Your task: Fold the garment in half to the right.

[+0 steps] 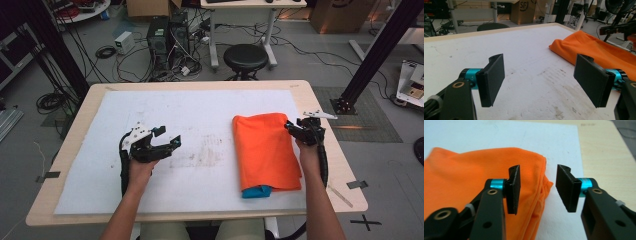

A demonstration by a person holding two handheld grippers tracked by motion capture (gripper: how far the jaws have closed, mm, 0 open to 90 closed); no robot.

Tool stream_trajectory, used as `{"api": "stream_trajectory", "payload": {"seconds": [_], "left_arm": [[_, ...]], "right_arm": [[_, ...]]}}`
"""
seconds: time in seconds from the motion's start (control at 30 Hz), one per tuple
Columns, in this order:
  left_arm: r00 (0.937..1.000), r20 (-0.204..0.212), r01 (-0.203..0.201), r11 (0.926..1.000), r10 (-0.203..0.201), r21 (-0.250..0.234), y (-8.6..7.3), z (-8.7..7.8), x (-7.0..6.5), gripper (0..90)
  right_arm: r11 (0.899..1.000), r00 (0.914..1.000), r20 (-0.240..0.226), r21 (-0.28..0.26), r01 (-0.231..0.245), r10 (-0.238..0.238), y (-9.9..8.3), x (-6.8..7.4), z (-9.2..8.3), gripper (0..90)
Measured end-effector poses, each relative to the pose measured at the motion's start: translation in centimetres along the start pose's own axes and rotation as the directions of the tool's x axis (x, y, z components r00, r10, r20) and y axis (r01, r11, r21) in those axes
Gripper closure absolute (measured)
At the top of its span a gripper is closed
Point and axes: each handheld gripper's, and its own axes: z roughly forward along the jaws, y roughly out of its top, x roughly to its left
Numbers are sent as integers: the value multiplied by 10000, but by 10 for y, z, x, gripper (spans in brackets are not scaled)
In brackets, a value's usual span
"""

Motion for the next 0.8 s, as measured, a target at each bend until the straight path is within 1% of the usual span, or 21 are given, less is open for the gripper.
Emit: {"api": "stream_trajectory", "payload": {"seconds": [0.07,0.1,0.17,0.2,0.23,0.3,0.33,0.37,0.43,0.47,0.5,0.57,0.6,0.63,0.67,0.7,0.73,0.77,0.8], "left_arm": [[10000,-37,-9,10000,9,-60,0,-2,-1,250],[10000,-25,24,9999,-24,-106,0,-4,-1,250],[10000,-97,-1,9999,-1,-150,-1,-7,-2,250],[10000,-96,-5,9999,4,-139,-1,-9,-2,250],[10000,-94,-13,9998,11,-185,-1,-11,-3,250],[9998,-100,-154,9996,151,-250,-1,-15,-4,250],[9997,-128,-219,9993,215,-314,-1,-17,-4,250],[9994,-136,-310,9987,305,-411,-1,-19,-5,250],[9985,-219,-513,9975,503,-477,-3,-21,-6,243],[9983,-222,-541,9973,531,-499,-4,-22,-8,241],[9977,-229,-651,9966,640,-512,-5,-24,-9,241],[9983,-196,-556,9970,546,-536,-8,-26,-13,241],[9984,-198,-545,9972,536,-511,-9,-27,-15,241],[9985,-161,-540,9972,532,-513,-11,-27,-17,241],[9986,-114,-525,9974,520,-489,-12,-28,-19,241],[9986,-84,-519,9974,515,-499,-13,-29,-21,241],[9987,-36,-506,9974,504,-511,-14,-29,-23,241],[9985,-28,-555,9972,554,-491,-14,-30,-25,241],[9986,-47,-524,9973,523,-504,-14,-31,-26,241]], "right_arm": [[9993,9993,-155,-163,326,-328,-6,1,-12,531],[9988,9985,-243,-117,484,-486,-9,1,-17,530],[9977,9969,-421,-160,653,-659,-17,2,-28,531],[9977,9969,-436,-194,646,-654,-21,2,-33,532],[9983,9971,-535,-236,536,-548,-25,2,-39,541],[9977,9963,-580,-268,620,-635,-34,2,-49,574],[9974,9959,-609,-301,653,-670,-39,2,-55,604],[9973,9951,-699,-290,677,-696,-44,3,-60,617],[9980,9928,-1020,-21,637,-636,-53,5,-68,661],[9975,9906,-1187,112,693,-675,-57,7,-71,661],[9973,9886,-1349,211,697,-662,-61,9,-74,661],[9952,9837,-1591,366,907,-838,-70,14,-77,661],[9936,9843,-1511,529,997,-908,-73,16,-78,660],[9928,9857,-1504,795,893,-766,-76,17,-77,665],[9916,9850,-1623,1043,762,-586,-79,17,-75,712],[9888,9823,-1739,1185,907,-693,-82,18,-74,792],[9867,9825,-1604,1162,1138,-944,-84,18,-76,863],[9885,9836,-1532,1021,1112,-949,-84,18,-79,876],[9906,9870,-1339,919,1013,-885,-83,18,-83,879]]}}
